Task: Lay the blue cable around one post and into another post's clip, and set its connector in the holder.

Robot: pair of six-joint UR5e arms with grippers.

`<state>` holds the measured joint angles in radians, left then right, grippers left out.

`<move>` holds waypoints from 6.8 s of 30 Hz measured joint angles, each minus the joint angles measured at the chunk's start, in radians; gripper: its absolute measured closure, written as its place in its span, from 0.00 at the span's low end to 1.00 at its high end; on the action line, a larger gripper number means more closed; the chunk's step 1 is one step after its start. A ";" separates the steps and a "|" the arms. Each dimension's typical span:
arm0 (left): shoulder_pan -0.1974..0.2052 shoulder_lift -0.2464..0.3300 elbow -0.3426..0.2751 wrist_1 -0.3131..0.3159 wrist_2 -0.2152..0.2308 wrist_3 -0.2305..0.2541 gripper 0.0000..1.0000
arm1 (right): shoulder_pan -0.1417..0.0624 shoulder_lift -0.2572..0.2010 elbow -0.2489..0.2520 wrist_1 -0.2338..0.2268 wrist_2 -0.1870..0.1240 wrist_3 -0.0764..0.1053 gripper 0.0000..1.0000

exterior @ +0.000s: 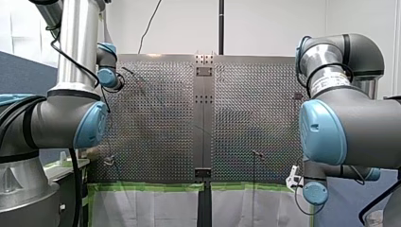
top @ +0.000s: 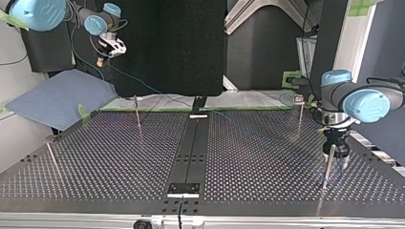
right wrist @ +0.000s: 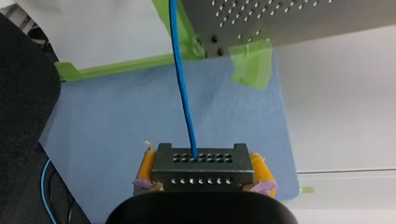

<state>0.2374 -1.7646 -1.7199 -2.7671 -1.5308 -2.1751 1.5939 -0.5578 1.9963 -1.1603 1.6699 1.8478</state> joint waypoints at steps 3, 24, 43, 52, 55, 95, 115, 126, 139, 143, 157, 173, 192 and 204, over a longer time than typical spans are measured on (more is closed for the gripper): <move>0.000 0.000 0.000 0.001 0.000 0.000 0.00 | -0.020 0.028 -0.017 -0.007 -0.014 -0.001 1.00; -0.005 0.000 0.000 0.001 -0.001 0.003 0.00 | -0.121 0.086 -0.034 -0.005 -0.214 -0.154 1.00; -0.009 0.000 0.000 -0.003 -0.012 0.006 0.00 | -0.019 -0.106 -0.035 0.141 -0.196 -0.041 1.00; -0.009 0.000 -0.001 -0.004 -0.015 0.006 0.00 | -0.040 -0.197 -0.035 0.181 -0.201 -0.001 1.00; -0.010 0.000 -0.001 -0.016 -0.029 0.011 0.00 | -0.046 -0.227 -0.035 0.181 -0.204 -0.001 1.00; 0.020 0.281 -0.094 -0.346 -0.100 0.153 0.00 | -0.054 -0.431 -0.035 0.197 -0.264 0.033 1.00; -0.041 0.450 0.118 -0.558 -0.097 0.306 0.00 | -0.056 -0.430 -0.035 0.195 -0.294 0.053 1.00; -0.086 0.407 0.114 -0.678 -0.130 0.336 0.00 | -0.056 -0.430 -0.035 0.194 -0.295 0.053 1.00; -0.106 0.363 0.112 -0.814 -0.114 0.358 0.00 | -0.054 -0.430 -0.035 0.197 -0.295 0.052 1.00; -0.103 0.357 0.121 -0.854 -0.111 0.360 0.00 | -0.053 -0.430 -0.035 0.197 -0.295 0.052 1.00; -0.091 0.344 0.152 -0.856 -0.083 0.346 0.00 | -0.050 -0.430 -0.035 0.198 -0.295 0.049 1.00; -0.094 0.331 0.153 -0.856 -0.099 0.348 0.00 | -0.048 -0.430 -0.035 0.197 -0.295 0.047 1.00; -0.106 0.332 0.152 -0.858 -0.175 0.345 0.00 | -0.048 -0.430 -0.035 0.197 -0.295 0.047 1.00; -0.109 0.332 0.151 -0.858 -0.177 0.344 0.00 | -0.050 -0.430 -0.035 0.197 -0.295 0.047 1.00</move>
<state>0.1281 -1.4329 -1.5687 -3.6250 -1.7074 -1.8314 1.5436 -0.9873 1.9614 -0.9635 1.3746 1.8948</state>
